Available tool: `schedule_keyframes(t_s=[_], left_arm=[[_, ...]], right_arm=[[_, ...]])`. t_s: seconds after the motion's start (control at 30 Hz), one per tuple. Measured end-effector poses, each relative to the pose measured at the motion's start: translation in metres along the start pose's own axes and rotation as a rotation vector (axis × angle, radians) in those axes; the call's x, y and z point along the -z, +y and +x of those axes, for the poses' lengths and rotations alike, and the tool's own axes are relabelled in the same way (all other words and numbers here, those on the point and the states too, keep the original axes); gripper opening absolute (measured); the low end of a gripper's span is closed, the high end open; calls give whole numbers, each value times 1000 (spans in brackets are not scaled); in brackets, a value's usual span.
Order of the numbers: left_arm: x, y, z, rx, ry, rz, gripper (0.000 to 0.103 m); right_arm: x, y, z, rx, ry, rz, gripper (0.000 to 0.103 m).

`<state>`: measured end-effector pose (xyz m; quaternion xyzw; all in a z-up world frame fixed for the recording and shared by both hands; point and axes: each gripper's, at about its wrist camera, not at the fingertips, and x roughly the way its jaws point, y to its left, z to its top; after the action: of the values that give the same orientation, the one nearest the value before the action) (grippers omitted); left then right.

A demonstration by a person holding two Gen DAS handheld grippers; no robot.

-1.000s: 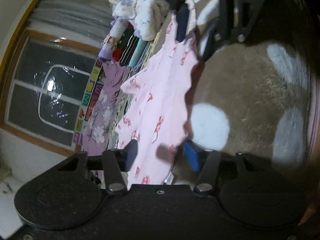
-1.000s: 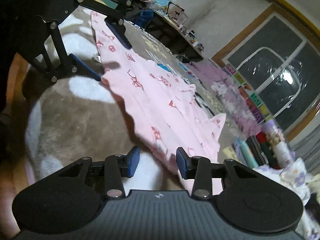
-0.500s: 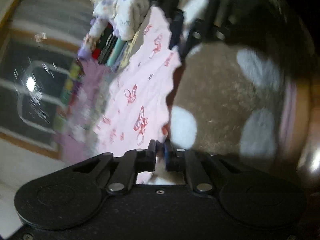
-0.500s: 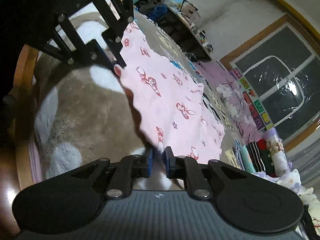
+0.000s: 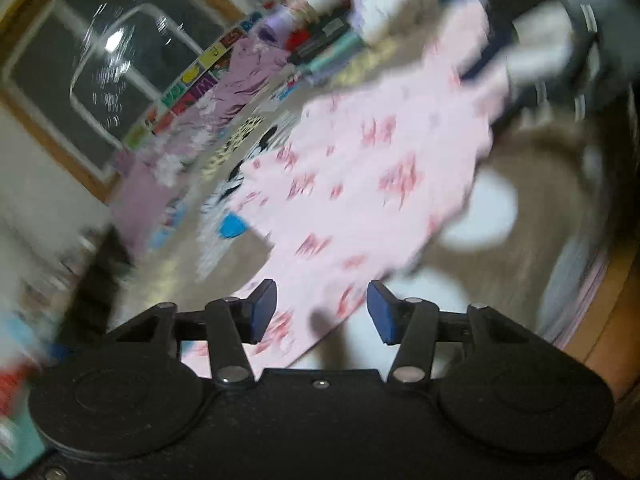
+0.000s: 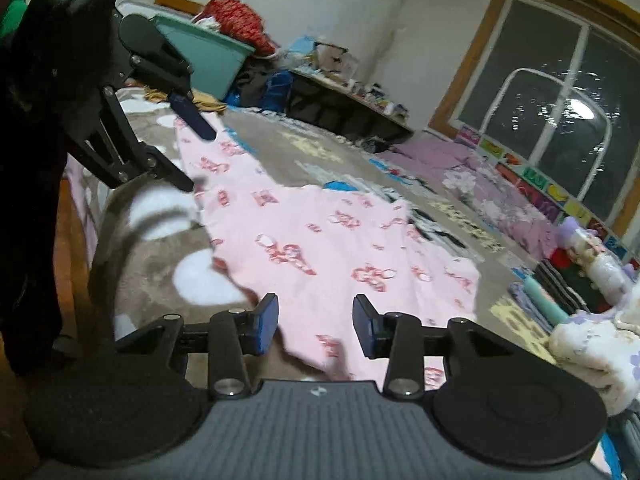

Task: Fold clothes
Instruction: 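Lay the pink garment flat on the bed and open both tools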

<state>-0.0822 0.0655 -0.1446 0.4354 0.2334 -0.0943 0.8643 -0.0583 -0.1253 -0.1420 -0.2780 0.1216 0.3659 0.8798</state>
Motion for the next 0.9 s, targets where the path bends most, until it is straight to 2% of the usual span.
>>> schedule_keyframes(t_s=[0.07,0.13,0.3,0.33,0.4,0.47,0.57,0.63,0.7,0.73,0.77,0.8,0.9], left_arm=[[4,-17,4,-22,10,123,47],[5,-34,9,-51,13,231,35],[4,-56,26,-164,-10,352,34],[5,-57,30,-160,-8,367,22],[7,-57,28,-146,29,425,10],[10,-54,23,-142,67,462,8],[19,-58,25,-115,55,480,2],[16,-48,21,-82,60,435,2],[11,-29,8,-11,68,317,7],[9,-15,1,26,58,230,21],[9,-1,-4,29,50,151,28],[9,12,-4,5,47,75,33],[14,43,7,-100,76,-149,32]], right_arm=[[1,9,4,-14,0,-46,41],[-1,17,11,-31,-5,-84,41],[-2,25,25,-64,8,-87,41],[-1,25,25,-65,6,-81,41],[-1,23,26,-73,9,-58,42],[-1,22,25,-78,15,-51,42],[0,20,24,-84,24,-40,43],[-1,16,23,-97,34,-13,43],[-2,13,20,-107,39,6,43],[-2,12,18,-111,40,10,43],[-2,11,15,-114,40,14,43],[-2,11,12,-114,38,18,43],[-1,12,13,-98,11,18,43]])
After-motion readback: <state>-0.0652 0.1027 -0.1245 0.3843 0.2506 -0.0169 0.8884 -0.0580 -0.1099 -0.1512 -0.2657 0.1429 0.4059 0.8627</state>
